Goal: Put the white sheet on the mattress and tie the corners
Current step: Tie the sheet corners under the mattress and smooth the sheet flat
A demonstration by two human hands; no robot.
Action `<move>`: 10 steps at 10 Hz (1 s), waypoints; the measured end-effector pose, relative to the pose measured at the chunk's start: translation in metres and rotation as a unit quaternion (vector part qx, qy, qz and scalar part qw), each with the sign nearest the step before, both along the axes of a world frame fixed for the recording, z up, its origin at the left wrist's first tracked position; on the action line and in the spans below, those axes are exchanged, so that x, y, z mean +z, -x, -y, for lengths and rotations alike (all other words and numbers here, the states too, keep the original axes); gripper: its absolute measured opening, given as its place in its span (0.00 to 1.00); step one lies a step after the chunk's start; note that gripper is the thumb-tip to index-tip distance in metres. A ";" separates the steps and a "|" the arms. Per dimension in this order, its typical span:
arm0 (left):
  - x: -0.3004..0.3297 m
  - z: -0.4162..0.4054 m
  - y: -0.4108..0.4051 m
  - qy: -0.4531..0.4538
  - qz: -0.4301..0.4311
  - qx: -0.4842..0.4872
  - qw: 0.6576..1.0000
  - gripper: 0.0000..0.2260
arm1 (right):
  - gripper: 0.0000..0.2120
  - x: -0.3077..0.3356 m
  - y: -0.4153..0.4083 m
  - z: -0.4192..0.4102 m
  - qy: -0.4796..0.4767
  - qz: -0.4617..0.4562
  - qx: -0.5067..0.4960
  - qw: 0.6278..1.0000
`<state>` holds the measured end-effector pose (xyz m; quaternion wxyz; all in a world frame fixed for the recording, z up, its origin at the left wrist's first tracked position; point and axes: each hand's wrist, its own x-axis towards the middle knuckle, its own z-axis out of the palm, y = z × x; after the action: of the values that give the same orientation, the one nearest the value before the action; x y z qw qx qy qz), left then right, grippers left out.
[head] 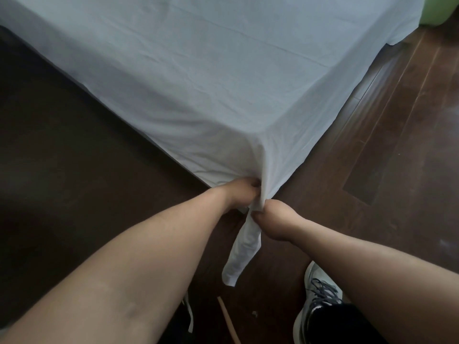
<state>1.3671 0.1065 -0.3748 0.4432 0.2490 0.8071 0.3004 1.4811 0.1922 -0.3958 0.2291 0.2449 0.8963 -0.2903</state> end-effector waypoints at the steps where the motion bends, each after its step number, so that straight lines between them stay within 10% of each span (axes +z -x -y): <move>1: 0.008 0.001 0.004 0.036 -0.056 -0.026 0.997 0.14 | 0.16 -0.001 0.008 0.003 -0.008 0.022 0.014 1.000; 5: 0.042 0.040 0.029 0.053 -0.161 0.060 0.984 0.16 | 0.16 0.005 0.050 0.034 -0.007 0.029 -0.017 0.999; 8: 0.035 0.050 0.041 0.182 -0.198 -0.110 0.957 0.10 | 0.17 0.009 0.086 0.037 0.039 0.049 -0.036 0.997; 10: 0.019 0.065 0.057 0.225 -0.173 -0.128 0.950 0.13 | 0.13 -0.001 0.104 0.031 0.273 0.003 -0.299 0.914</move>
<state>1.3104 0.0413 -0.3558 0.3763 0.2921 0.8793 0.0036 1.3766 0.1615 -0.3972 0.1922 0.4306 0.6661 -0.5779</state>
